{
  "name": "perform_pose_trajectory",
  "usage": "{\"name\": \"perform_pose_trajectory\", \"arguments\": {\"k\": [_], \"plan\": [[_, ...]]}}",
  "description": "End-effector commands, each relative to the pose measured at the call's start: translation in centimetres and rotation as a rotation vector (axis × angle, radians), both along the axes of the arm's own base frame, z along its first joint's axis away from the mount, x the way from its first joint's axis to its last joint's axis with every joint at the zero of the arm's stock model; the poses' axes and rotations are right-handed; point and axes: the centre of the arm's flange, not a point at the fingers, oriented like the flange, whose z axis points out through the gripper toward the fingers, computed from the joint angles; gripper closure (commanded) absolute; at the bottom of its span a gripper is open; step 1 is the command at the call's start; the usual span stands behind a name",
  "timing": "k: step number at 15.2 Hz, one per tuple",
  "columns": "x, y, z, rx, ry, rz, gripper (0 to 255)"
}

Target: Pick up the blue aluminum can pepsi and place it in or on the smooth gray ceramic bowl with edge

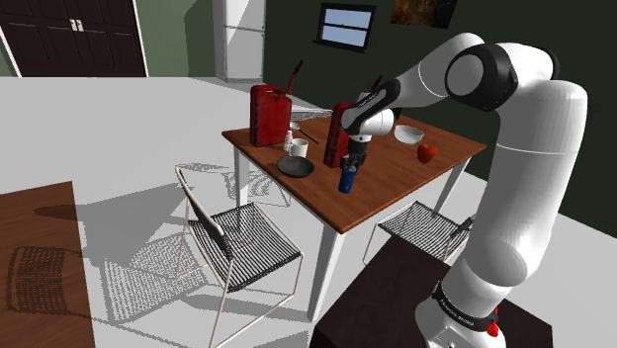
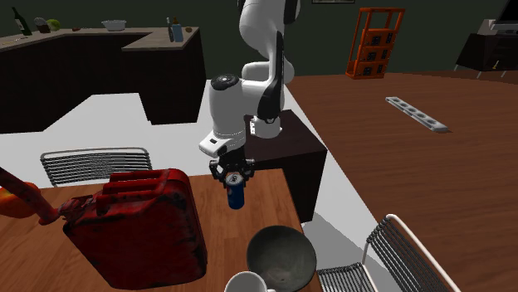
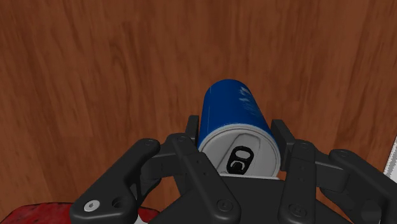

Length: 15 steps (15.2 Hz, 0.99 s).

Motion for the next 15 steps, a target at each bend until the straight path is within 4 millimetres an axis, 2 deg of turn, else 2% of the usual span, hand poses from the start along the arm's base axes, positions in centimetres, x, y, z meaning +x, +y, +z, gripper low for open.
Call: {"name": "perform_pose_trajectory", "arguments": {"k": [1, 6, 15], "plan": [[0.0, 0.0, -0.1, 0.000, 0.001, 0.000, 255], [0.0, 0.0, -0.1, 0.000, 0.001, 0.000, 255], [0.0, 0.0, 4.7, 0.000, 0.001, 0.000, 255]]}}
